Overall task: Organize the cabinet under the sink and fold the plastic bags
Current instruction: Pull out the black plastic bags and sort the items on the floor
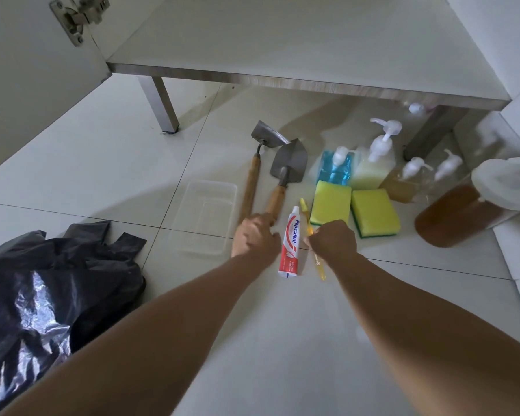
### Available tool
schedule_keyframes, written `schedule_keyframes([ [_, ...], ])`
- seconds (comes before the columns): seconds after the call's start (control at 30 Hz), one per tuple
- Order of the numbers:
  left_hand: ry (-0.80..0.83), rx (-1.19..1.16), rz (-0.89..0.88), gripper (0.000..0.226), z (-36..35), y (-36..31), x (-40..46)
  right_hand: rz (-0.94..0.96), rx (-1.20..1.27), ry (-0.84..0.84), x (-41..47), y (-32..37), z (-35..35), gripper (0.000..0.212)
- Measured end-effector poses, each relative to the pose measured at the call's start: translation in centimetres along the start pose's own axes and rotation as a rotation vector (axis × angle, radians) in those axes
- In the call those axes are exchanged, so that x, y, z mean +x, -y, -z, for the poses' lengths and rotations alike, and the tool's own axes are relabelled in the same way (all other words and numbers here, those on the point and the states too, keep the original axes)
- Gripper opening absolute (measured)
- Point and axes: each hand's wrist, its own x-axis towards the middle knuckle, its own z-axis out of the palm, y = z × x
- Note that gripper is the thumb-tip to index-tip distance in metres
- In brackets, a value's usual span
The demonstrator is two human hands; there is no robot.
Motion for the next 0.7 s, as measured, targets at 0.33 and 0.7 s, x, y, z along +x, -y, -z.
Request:
schedule_keyframes([
  [0.33, 0.126, 0.061, 0.293, 0.04, -5.0, -1.8, 0.0, 0.119, -0.049, 0.043, 0.8, -1.3, 0.1, 0.027],
  [0.7, 0.006, -0.425, 0.472, 0.022, 0.0, -0.6, 0.4, 0.139, 0.251, 0.012, -1.5, 3.4, 2.0, 0.002],
])
